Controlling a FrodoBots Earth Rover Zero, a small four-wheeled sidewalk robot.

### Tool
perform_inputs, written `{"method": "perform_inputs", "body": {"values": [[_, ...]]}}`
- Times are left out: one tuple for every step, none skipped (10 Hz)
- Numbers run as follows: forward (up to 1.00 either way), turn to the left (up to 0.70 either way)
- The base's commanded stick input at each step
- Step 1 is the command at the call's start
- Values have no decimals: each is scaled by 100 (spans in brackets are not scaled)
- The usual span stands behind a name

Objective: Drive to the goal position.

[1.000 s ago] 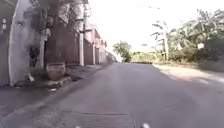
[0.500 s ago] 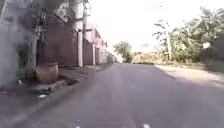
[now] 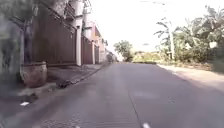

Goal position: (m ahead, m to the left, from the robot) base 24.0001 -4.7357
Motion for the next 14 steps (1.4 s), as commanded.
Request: {"method": "perform_inputs", "body": {"values": [[100,0],[100,0],[100,0],[100,0],[100,0],[100,0],[100,-40],[100,-40],[100,-5],[100,0],[100,0],[100,0],[100,0],[100,0]]}}
